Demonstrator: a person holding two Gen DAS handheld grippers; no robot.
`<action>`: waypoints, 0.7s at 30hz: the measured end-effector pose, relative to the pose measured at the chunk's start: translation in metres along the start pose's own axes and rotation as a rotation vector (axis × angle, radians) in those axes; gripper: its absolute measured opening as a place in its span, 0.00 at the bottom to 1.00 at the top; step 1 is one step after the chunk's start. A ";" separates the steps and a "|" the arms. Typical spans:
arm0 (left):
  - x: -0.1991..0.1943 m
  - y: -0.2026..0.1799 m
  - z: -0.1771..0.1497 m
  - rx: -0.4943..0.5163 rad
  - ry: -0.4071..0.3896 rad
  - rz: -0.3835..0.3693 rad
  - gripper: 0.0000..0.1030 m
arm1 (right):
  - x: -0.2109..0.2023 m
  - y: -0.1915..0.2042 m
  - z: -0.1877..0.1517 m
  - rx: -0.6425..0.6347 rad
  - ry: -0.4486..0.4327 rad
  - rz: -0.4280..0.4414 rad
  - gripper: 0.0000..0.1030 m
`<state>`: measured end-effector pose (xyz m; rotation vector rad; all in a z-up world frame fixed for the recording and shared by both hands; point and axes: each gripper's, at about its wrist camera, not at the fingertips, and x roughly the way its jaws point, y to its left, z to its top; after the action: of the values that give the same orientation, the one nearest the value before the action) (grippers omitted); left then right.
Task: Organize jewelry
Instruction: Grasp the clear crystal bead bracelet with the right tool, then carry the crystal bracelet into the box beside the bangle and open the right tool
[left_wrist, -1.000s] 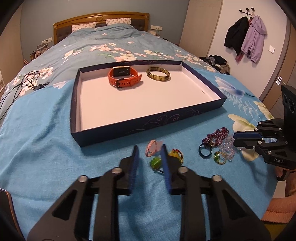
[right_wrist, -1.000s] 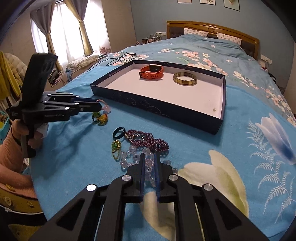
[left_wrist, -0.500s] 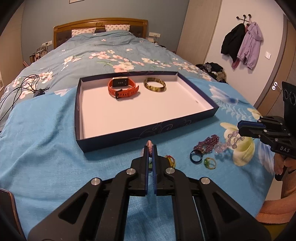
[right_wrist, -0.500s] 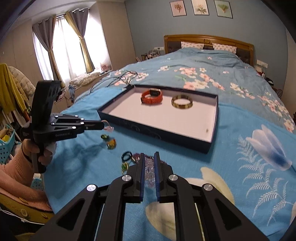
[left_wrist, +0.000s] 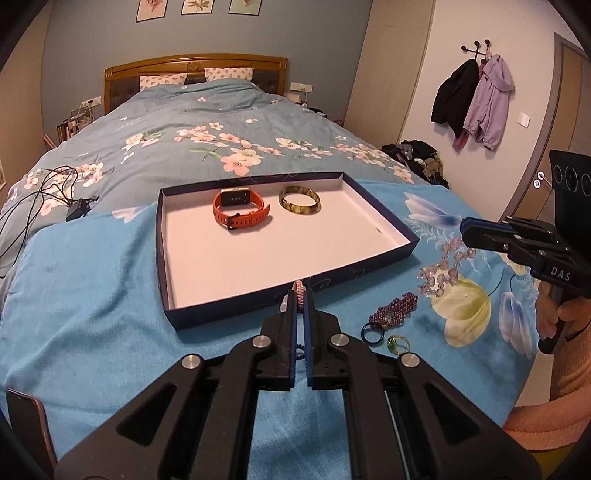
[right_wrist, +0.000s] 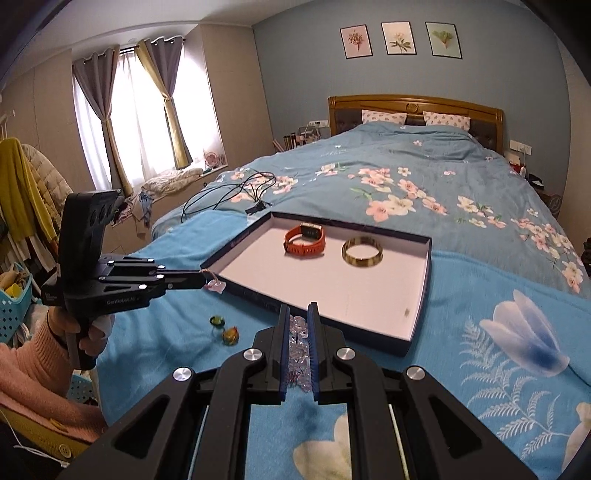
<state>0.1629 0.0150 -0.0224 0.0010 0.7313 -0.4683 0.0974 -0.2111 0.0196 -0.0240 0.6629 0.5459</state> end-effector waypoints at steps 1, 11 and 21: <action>-0.001 0.000 0.001 0.002 -0.002 0.001 0.03 | 0.000 0.000 0.002 -0.001 -0.004 -0.001 0.08; 0.001 0.001 0.015 0.011 -0.020 0.005 0.03 | 0.011 -0.004 0.025 -0.013 -0.037 -0.017 0.08; 0.011 0.007 0.032 0.015 -0.015 0.017 0.03 | 0.032 -0.012 0.044 -0.010 -0.037 -0.041 0.08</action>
<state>0.1932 0.0112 -0.0067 0.0177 0.7122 -0.4566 0.1498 -0.1973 0.0341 -0.0373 0.6226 0.5091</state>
